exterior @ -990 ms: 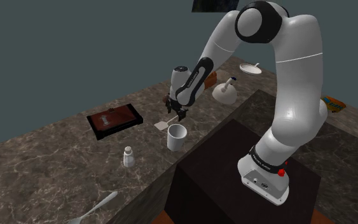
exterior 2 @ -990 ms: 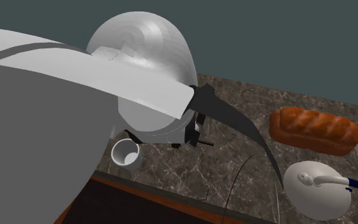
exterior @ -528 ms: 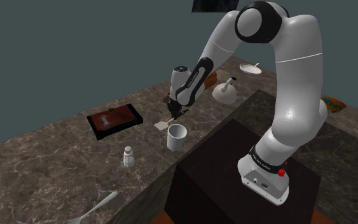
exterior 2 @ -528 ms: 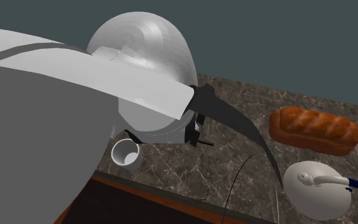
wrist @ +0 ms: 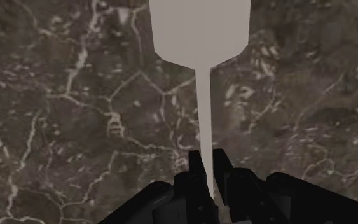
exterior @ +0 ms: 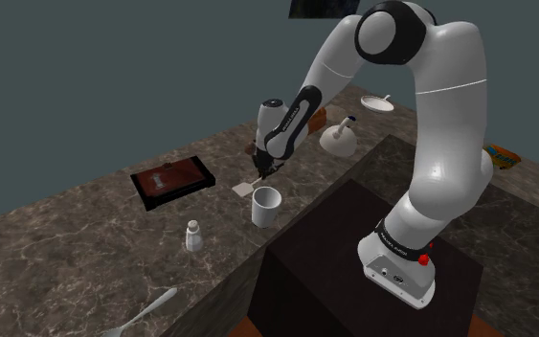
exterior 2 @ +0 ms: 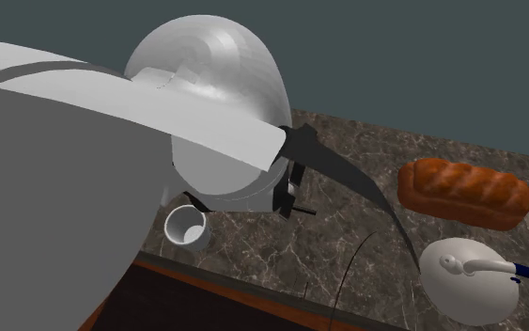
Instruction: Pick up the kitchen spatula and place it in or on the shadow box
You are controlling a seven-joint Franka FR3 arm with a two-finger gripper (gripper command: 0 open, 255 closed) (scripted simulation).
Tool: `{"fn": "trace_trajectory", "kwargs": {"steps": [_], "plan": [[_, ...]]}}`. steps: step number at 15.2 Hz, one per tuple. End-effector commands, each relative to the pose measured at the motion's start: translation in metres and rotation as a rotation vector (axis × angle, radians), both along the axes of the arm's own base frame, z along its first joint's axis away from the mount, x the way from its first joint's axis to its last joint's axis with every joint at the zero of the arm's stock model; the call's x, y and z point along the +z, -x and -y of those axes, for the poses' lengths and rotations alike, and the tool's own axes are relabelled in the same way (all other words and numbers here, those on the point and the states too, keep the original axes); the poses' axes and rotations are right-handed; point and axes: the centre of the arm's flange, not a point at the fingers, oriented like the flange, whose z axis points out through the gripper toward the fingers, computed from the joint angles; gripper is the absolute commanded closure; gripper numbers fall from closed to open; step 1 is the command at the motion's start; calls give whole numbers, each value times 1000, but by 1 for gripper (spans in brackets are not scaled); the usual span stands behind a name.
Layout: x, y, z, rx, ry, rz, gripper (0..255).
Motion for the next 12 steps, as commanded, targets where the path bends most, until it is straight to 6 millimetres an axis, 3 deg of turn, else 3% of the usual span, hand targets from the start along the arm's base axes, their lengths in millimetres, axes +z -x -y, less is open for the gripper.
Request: {"fn": "trace_trajectory", "kwargs": {"steps": [1,12], "plan": [[8,-1,0,0,0,0,255],[66,-1,0,0,0,0,255]]}}
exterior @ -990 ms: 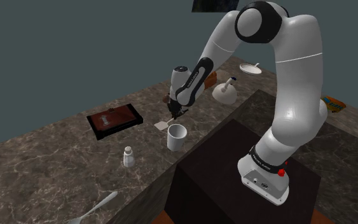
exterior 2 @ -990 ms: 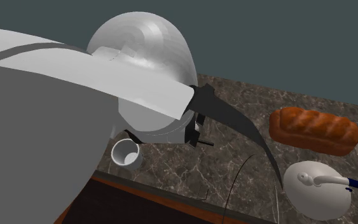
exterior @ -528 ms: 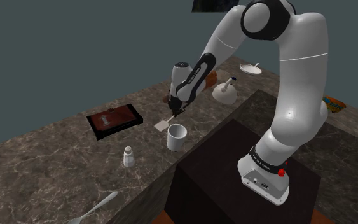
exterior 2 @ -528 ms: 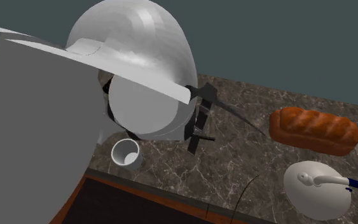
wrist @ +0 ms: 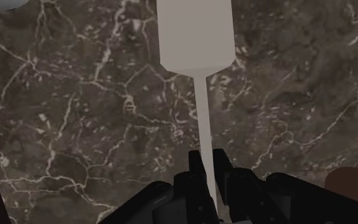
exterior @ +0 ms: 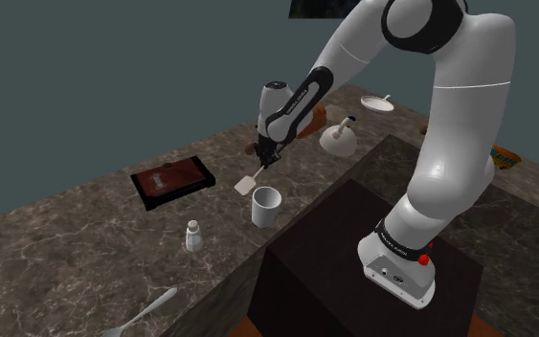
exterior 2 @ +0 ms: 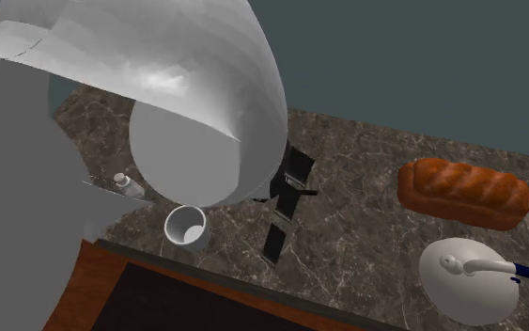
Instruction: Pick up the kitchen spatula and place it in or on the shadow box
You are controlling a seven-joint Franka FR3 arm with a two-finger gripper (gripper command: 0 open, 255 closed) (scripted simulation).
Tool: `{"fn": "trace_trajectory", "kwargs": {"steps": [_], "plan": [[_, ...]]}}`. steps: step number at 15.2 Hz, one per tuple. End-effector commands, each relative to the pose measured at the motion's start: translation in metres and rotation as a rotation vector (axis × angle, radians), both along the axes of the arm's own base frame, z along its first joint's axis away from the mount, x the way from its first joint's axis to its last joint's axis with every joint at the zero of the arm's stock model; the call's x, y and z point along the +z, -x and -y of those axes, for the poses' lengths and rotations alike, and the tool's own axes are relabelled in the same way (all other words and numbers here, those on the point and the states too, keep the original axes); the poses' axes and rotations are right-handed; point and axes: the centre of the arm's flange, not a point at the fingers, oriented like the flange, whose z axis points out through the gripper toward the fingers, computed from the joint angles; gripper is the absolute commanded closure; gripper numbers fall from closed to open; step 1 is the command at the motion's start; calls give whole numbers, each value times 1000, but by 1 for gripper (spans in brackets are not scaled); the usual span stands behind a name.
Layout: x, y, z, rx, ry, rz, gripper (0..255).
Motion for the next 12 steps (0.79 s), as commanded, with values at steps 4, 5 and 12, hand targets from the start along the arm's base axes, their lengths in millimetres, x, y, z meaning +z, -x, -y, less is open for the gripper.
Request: {"fn": "trace_trajectory", "kwargs": {"steps": [4,5,12], "plan": [[27,0,0,0,0,0,255],[32,0,0,0,0,0,255],[59,-7,-11,0,0,0,255]]}}
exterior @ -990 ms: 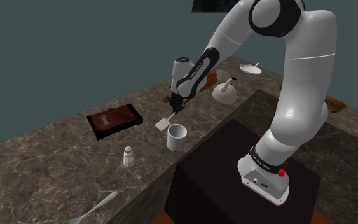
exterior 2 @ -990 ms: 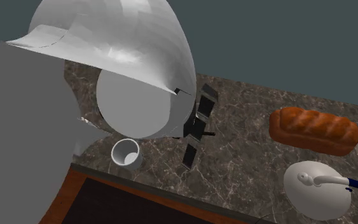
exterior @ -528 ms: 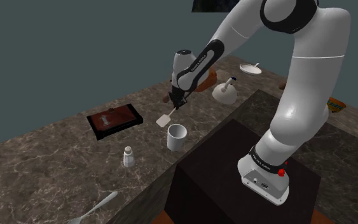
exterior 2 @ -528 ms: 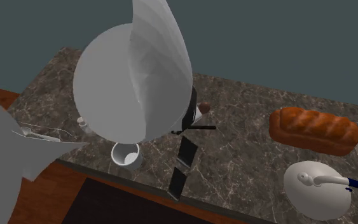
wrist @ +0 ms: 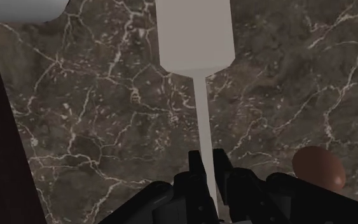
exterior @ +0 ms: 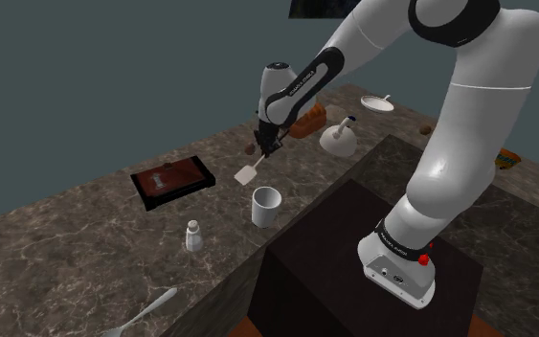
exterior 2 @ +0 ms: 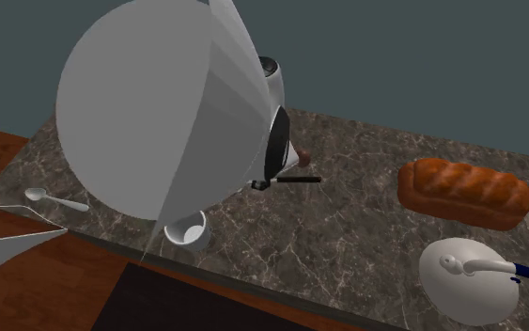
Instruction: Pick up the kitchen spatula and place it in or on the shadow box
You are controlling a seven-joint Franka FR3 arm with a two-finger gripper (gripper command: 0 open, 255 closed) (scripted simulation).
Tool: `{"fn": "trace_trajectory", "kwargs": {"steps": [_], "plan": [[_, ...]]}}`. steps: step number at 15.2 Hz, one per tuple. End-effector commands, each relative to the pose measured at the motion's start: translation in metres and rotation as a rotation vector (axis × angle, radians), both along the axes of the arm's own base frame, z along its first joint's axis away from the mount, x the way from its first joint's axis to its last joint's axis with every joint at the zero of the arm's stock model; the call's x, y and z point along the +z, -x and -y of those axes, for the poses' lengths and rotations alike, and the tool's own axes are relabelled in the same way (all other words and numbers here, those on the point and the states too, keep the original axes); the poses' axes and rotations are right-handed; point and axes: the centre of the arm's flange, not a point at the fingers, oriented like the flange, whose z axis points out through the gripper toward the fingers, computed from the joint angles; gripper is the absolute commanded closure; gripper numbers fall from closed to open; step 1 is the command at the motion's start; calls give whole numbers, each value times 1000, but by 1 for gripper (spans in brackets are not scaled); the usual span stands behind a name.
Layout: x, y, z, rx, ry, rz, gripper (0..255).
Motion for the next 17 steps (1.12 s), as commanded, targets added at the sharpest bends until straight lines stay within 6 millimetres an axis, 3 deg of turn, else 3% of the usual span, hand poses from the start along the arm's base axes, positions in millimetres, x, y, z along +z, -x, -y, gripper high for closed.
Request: {"fn": "trace_trajectory", "kwargs": {"steps": [1,17], "plan": [[2,-10,-18,0,0,0,255],[10,-121,-198,0,0,0,255]]}}
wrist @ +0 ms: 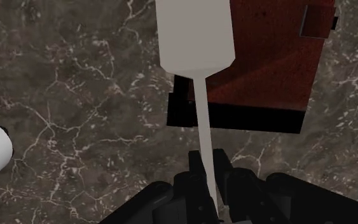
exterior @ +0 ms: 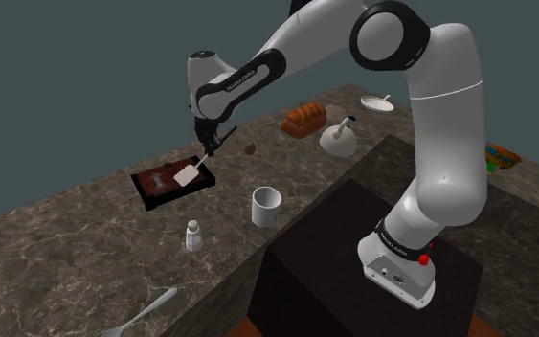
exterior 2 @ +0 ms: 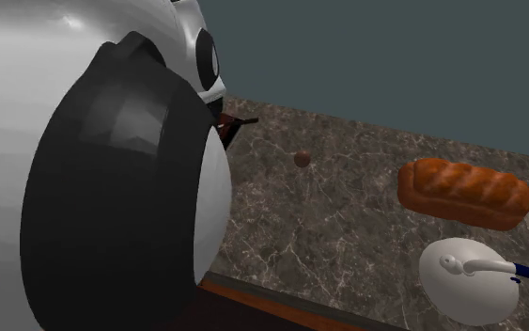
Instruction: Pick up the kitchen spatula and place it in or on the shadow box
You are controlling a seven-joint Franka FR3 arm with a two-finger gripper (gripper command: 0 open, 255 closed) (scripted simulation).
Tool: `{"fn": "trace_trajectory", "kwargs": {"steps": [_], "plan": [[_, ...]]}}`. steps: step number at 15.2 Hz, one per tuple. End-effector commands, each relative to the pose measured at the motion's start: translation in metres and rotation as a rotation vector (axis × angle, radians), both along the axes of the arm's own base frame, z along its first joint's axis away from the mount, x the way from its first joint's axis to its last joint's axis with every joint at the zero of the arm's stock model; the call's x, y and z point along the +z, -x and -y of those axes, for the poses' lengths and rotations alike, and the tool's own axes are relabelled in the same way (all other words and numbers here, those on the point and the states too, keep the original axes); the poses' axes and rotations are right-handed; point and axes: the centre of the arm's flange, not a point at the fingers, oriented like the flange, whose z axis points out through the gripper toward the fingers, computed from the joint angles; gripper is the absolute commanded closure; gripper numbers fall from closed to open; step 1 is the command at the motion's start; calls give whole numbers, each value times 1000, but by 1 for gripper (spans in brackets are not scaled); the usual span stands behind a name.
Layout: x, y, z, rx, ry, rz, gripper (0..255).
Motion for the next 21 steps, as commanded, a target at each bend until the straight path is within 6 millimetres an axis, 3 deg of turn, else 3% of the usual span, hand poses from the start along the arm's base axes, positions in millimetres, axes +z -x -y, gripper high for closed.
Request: {"fn": "trace_trajectory", "kwargs": {"steps": [1,7,8,21], "plan": [[0,-16,-24,-1,1,0,255],[3,-57,-92,-1,1,0,255],[4,-69,-111,-1,1,0,255],[-65,-69,-111,-1,1,0,255]]}}
